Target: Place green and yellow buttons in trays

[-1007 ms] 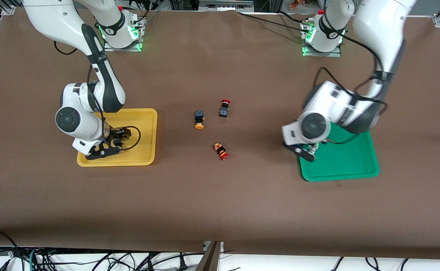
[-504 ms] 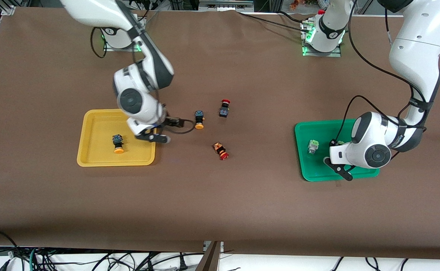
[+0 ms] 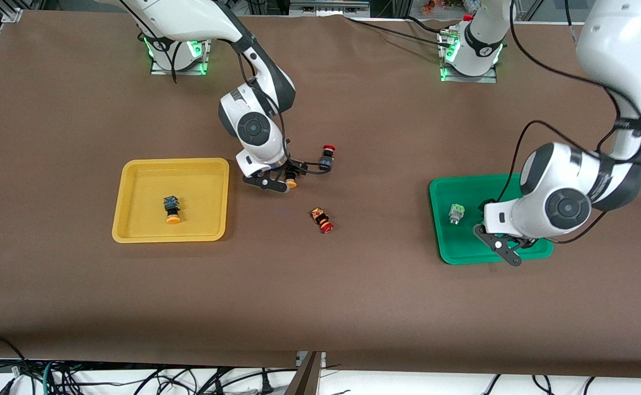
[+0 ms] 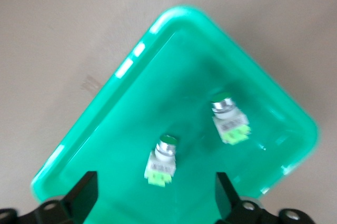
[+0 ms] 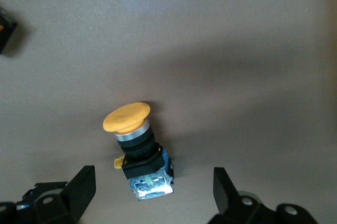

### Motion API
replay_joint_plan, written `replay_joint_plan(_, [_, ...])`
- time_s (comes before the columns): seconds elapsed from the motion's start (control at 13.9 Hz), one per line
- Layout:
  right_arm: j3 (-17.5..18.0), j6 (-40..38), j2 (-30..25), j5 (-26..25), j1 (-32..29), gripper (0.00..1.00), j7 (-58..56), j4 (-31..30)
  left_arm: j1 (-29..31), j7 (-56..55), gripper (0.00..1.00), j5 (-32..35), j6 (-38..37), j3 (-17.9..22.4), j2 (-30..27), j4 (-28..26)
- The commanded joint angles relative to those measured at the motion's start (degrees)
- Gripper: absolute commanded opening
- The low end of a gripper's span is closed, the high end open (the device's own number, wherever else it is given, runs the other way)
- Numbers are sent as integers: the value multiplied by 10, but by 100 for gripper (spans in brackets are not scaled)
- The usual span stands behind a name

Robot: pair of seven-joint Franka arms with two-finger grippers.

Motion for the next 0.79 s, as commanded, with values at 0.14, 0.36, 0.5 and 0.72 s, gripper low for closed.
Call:
replay_joint_plan(0.14, [-4,22,17,5,17,97,17,2,-4,-80,100,-61,-206,-49,-47,159])
replay_joint_plan(0.36, [-4,32,24,3,19,74,14,-5,-16,-166,100,-56,-308,-69,-58,240])
replay_joint_plan(0.5, [-4,32,23,1,20,47,10,-6,-15,-241,100,-63,-300,-53,-93,234])
replay_joint_plan(0.72, [-5,26,17,1,19,22,-1,-5,-130,-306,100,-192,-195,175,-225,85])
